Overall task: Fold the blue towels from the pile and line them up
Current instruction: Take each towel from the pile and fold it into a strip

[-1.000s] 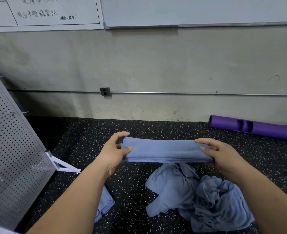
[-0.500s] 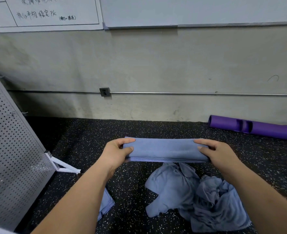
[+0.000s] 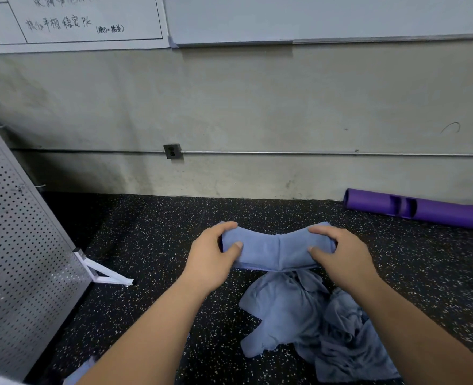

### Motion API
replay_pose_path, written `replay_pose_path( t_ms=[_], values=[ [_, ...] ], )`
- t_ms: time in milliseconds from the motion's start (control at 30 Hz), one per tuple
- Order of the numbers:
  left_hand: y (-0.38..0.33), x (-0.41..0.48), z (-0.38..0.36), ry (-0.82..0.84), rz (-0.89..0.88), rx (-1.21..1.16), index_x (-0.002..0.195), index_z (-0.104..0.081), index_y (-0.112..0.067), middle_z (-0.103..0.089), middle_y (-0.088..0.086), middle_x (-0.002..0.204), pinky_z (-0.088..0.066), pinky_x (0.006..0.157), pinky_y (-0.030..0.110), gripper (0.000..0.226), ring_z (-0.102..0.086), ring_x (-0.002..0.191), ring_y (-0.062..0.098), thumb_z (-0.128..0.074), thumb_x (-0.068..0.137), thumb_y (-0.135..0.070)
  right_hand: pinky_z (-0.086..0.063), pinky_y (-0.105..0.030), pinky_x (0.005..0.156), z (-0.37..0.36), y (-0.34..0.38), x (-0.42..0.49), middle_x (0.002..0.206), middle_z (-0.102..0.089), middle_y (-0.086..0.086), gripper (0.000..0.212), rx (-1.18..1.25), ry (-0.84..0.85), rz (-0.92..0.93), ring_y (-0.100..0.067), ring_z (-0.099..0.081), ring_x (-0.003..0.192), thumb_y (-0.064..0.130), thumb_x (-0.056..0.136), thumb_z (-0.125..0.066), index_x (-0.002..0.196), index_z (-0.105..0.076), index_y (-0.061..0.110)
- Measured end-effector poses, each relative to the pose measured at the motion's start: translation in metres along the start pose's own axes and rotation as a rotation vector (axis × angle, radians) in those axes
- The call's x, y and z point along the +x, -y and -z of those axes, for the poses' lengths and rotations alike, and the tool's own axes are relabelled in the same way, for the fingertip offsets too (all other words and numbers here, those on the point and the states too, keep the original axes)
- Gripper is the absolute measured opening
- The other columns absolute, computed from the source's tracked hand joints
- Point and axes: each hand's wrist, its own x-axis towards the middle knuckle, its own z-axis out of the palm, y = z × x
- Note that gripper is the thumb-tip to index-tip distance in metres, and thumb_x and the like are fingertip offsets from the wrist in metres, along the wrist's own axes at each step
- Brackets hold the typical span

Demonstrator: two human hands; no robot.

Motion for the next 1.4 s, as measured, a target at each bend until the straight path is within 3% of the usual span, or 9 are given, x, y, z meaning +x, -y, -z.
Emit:
replay_pose_path(
  t_ms=[267,467,800,933,1000,1100,1167,1233,1400],
  values=[
    [-0.018,-0.013,-0.027,0.024,-0.07,0.061,0.155,-0.049,-0.036,-0.059,-0.005,0.144,-0.042,0.115,0.03,0.058,-0.055,0.131,0.014,-0.061,0.101,-0.02,-0.04,-0.004,0.079,-0.022,0.026,-0.02,0.106,-0.057,0.016,0.049,0.014,-0.001,0.126,0.006,-0.056,0.094,0.011,0.094,-0.068,0.134,-0.067,0.039],
    [-0.019,-0.018,-0.046,0.118,0.033,-0.005,0.167,-0.025,-0.031,-0.048,-0.004,0.161,-0.04,0.122,0.039,0.082,-0.048,0.145,0.014,-0.069,0.098,-0.022,-0.052,-0.025,0.093,-0.034,0.039,-0.036,0.122,-0.064,0.017,0.071,0.08,0.001,0.207,0.0,-0.064,0.102,0.014,0.097,-0.069,0.157,-0.044,0.042],
    [-0.025,-0.022,-0.057,0.061,0.017,-0.178,0.13,-0.058,-0.041,-0.068,-0.016,0.124,-0.055,0.104,0.039,0.042,-0.067,0.113,0.003,-0.069,0.092,-0.026,-0.047,-0.005,0.093,-0.043,0.049,-0.047,0.122,-0.072,0.021,0.065,0.196,-0.042,0.151,0.009,-0.066,0.109,0.014,0.097,-0.073,0.154,-0.05,0.037],
    [-0.035,-0.024,-0.054,-0.022,0.091,-0.416,0.119,-0.062,-0.037,-0.072,-0.013,0.111,-0.058,0.098,0.042,0.035,-0.07,0.102,0.005,-0.07,0.091,-0.055,-0.045,-0.001,0.083,-0.045,0.056,-0.054,0.118,-0.07,0.032,0.065,0.267,-0.013,0.128,0.016,-0.065,0.099,0.014,0.096,-0.074,0.15,-0.049,0.039],
    [-0.036,-0.022,-0.049,-0.079,0.126,-0.526,0.115,-0.064,-0.031,-0.073,-0.009,0.109,-0.059,0.095,0.04,0.046,-0.072,0.1,0.007,-0.075,0.082,-0.061,-0.046,-0.003,0.081,-0.047,0.059,-0.059,0.117,-0.068,0.039,0.059,0.313,0.028,0.14,0.014,-0.066,0.099,0.01,0.098,-0.071,0.148,-0.052,0.033],
    [-0.033,-0.017,-0.043,-0.177,0.144,-0.572,0.113,-0.064,-0.021,-0.072,0.0,0.11,-0.057,0.095,0.034,0.034,-0.07,0.099,0.01,-0.083,0.089,-0.038,-0.054,-0.015,0.079,-0.049,0.061,-0.062,0.12,-0.073,0.028,0.045,0.399,0.074,0.176,-0.006,-0.072,0.097,0.002,0.104,-0.057,0.144,-0.056,0.022],
    [-0.032,-0.015,-0.039,-0.212,0.129,-0.561,0.113,-0.065,-0.022,-0.071,-0.002,0.112,-0.055,0.099,0.034,0.022,-0.068,0.103,0.007,-0.078,0.096,-0.027,-0.057,-0.027,0.077,-0.047,0.063,-0.061,0.113,-0.076,0.023,0.037,0.421,0.019,0.209,-0.014,-0.073,0.091,0.001,0.106,-0.054,0.134,-0.062,0.023],
    [-0.031,-0.015,-0.038,-0.211,0.117,-0.55,0.114,-0.065,-0.026,-0.07,-0.007,0.114,-0.054,0.1,0.033,0.016,-0.066,0.107,0.002,-0.072,0.1,-0.026,-0.057,-0.023,0.081,-0.044,0.061,-0.055,0.104,-0.077,0.018,0.032,0.43,-0.102,0.196,-0.009,-0.074,0.096,0.001,0.104,-0.057,0.122,-0.067,0.026],
    [-0.03,-0.015,-0.035,-0.109,0.09,-0.601,0.119,-0.066,-0.033,-0.072,-0.005,0.116,-0.057,0.094,0.031,0.014,-0.068,0.107,0.009,-0.064,0.106,-0.03,-0.055,-0.026,0.096,-0.034,0.046,-0.029,0.13,-0.063,0.012,0.037,0.378,-0.144,0.032,-0.002,-0.063,0.118,0.035,0.101,-0.068,0.137,-0.06,0.035]
  ],
)
